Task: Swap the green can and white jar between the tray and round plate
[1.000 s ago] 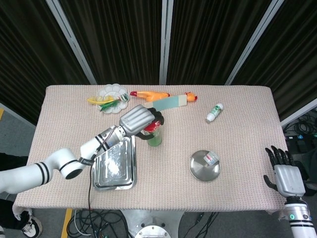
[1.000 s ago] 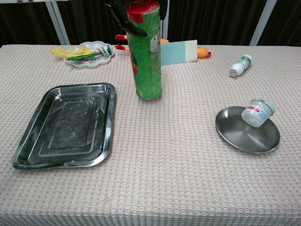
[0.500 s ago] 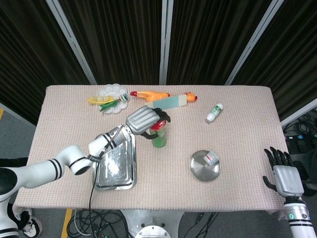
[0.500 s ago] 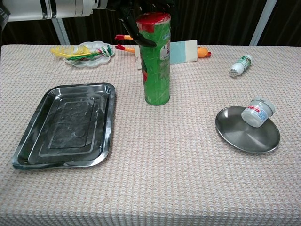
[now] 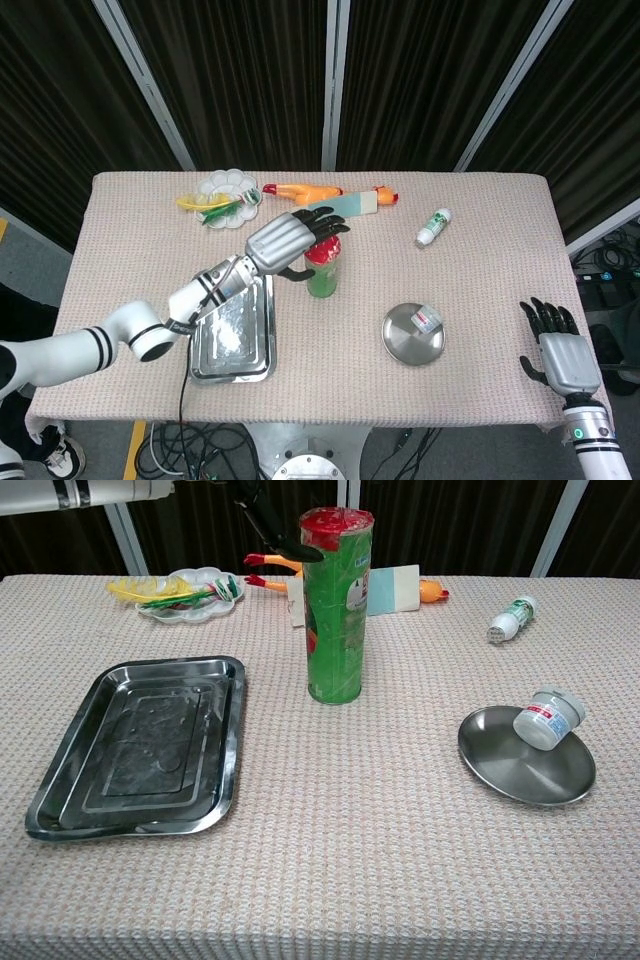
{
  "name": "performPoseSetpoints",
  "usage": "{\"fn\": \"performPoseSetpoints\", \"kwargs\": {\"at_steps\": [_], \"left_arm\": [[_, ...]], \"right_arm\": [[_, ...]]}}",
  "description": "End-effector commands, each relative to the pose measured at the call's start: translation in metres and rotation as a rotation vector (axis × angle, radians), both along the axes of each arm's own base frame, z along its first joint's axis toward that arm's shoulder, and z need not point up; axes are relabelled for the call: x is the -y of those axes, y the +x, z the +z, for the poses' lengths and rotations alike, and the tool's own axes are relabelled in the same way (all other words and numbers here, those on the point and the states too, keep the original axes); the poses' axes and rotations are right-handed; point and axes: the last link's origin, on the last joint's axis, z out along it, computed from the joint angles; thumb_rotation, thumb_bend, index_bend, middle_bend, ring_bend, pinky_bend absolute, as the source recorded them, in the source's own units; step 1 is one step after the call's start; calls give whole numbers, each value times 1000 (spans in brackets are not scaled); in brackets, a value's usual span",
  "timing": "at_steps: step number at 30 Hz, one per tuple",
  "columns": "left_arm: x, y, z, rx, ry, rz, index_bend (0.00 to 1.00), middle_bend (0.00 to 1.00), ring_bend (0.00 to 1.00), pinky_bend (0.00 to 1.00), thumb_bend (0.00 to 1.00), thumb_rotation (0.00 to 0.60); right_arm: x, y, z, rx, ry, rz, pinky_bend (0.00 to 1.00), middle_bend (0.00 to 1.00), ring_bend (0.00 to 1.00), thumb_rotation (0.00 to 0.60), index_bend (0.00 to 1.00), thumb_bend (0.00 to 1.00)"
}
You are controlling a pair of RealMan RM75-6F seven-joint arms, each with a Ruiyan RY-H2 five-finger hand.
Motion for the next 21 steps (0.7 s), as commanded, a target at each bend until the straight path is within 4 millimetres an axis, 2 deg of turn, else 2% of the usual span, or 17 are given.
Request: {"fn": "performPoseSetpoints", "kwargs": {"at_steps": [1,6,12,18,21], "left_arm": [[5,-21,13,-30,55,31,101,85,35,250,220,600],[21,-65,44,-61,136,130,88,67,21,237,220,600],[41,-117,76,-65,211,255,88,67,21,231,217,600],[60,-162,92,-74,231,352,88,67,21,231,217,600],[64,-177,97,-71,235,387,88,67,21,231,215,600]], "right_arm": [[3,7,-6,-4,27,24,0,0,0,600,0,263],[12,22,-20,-12,23,68,21,10,0,600,0,201],[31,39,-44,-5,-3,111,28,79,0,600,0,168],[45,60,-72,39,-5,137,53,135,0,600,0,151],[48,71,-84,66,-17,144,59,160,5,600,0,151]]}}
